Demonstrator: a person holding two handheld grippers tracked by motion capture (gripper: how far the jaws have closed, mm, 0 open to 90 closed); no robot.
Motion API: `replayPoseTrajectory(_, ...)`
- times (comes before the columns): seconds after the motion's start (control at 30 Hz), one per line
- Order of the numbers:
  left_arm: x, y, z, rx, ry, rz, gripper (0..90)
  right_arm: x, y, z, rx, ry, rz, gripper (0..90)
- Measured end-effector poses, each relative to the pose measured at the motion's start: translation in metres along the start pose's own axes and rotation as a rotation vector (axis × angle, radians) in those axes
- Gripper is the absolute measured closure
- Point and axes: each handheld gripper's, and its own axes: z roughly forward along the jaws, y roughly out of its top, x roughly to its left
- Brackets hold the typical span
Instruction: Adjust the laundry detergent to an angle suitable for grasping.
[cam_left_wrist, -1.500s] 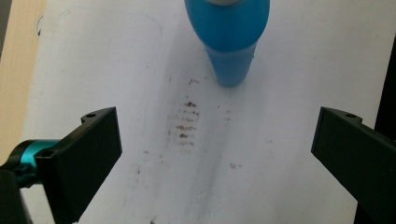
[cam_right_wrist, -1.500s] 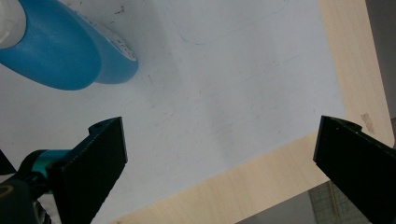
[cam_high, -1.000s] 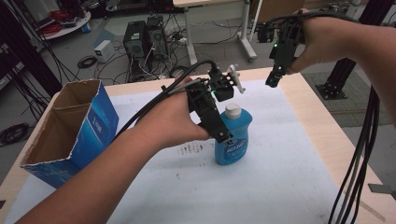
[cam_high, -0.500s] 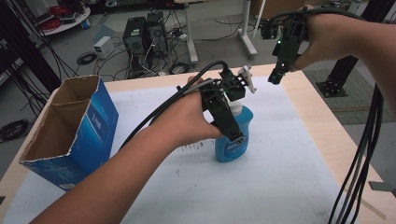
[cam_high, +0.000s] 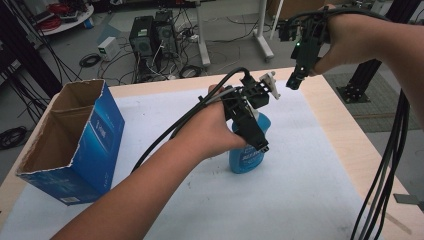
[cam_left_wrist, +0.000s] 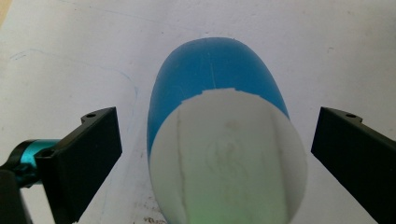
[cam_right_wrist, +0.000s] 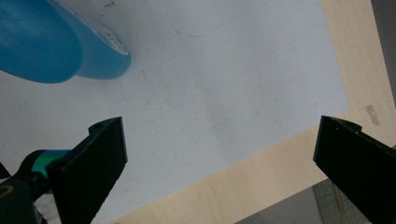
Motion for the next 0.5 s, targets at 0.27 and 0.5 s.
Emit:
replayPoseTrajectory(0.27, 0.0023, 0.0001, 0.0053, 0.006, -0.002, -0.009, 1.8, -0.0009, 0.0005, 0.0004, -0.001, 0.002, -0.001, 1.8)
replayPoseTrajectory(0.5, 0.0015, 0.0004, 0.008, 0.019, -0.008, -0.003, 9.1, -0.0002, 0.0013, 0.0003, -0.002, 0.0, 0.001, 1.8)
